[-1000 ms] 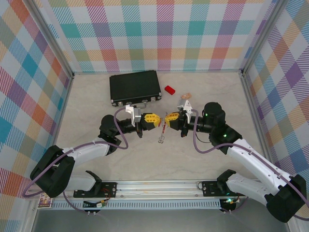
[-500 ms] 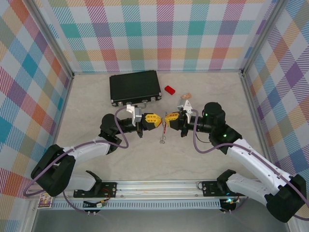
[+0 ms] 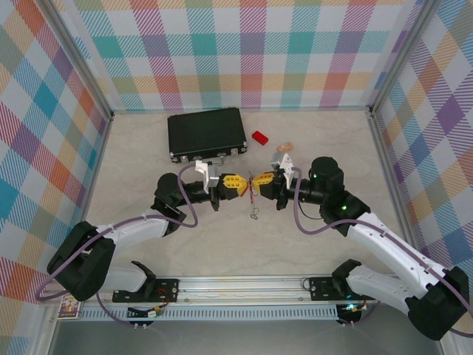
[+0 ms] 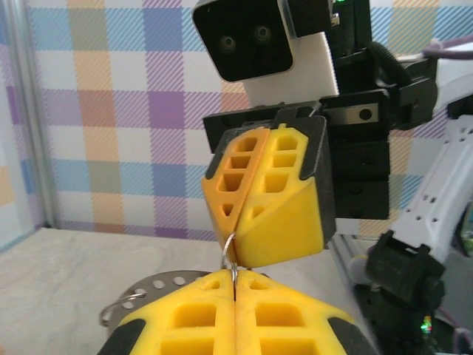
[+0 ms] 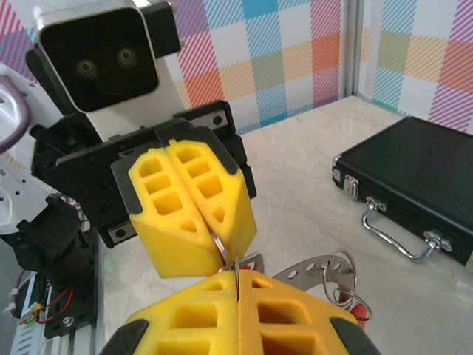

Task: Put the keys on the keyring

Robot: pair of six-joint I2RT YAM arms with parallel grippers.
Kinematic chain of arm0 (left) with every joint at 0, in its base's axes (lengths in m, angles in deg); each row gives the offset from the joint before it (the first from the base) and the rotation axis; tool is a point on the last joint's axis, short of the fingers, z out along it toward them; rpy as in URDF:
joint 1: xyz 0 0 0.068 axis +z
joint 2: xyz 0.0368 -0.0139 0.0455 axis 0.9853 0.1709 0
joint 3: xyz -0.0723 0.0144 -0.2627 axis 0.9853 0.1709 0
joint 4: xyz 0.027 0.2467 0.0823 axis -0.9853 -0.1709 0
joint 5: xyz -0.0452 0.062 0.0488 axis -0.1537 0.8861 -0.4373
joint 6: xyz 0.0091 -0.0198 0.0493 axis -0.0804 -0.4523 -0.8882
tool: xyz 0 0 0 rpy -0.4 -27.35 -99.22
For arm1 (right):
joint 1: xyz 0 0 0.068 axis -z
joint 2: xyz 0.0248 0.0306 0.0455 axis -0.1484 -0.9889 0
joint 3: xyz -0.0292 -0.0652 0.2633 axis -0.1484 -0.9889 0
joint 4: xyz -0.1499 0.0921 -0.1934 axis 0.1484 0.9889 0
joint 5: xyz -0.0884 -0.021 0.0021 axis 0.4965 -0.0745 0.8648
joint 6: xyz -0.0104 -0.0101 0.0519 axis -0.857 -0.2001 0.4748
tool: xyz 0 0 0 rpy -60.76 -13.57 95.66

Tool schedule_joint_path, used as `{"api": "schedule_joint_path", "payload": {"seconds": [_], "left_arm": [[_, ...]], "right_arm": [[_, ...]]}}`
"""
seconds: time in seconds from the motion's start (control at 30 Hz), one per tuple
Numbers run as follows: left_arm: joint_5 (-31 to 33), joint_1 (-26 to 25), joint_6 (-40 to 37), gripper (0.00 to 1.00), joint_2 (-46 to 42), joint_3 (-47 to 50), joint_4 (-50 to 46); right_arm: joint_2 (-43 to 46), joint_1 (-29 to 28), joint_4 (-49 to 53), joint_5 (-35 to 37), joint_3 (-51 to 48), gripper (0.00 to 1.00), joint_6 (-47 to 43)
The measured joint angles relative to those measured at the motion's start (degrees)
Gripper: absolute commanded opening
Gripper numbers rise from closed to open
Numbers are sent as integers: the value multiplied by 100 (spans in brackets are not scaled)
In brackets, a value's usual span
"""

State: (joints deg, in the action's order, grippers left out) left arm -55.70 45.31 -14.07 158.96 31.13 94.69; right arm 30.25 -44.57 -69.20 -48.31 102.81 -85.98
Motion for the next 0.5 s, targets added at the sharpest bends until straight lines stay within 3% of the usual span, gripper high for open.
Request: {"api": "schedule_joint_path", "payload": {"seconds": [0.23, 0.5], "left_arm": [[393, 0, -1115, 0, -671, 81, -966], [439, 0, -2070, 0, -767, 81, -2116]], "right_arm": [[85, -35, 138, 197, 0, 0, -249], [39, -289, 140, 627, 0, 0, -798]]}}
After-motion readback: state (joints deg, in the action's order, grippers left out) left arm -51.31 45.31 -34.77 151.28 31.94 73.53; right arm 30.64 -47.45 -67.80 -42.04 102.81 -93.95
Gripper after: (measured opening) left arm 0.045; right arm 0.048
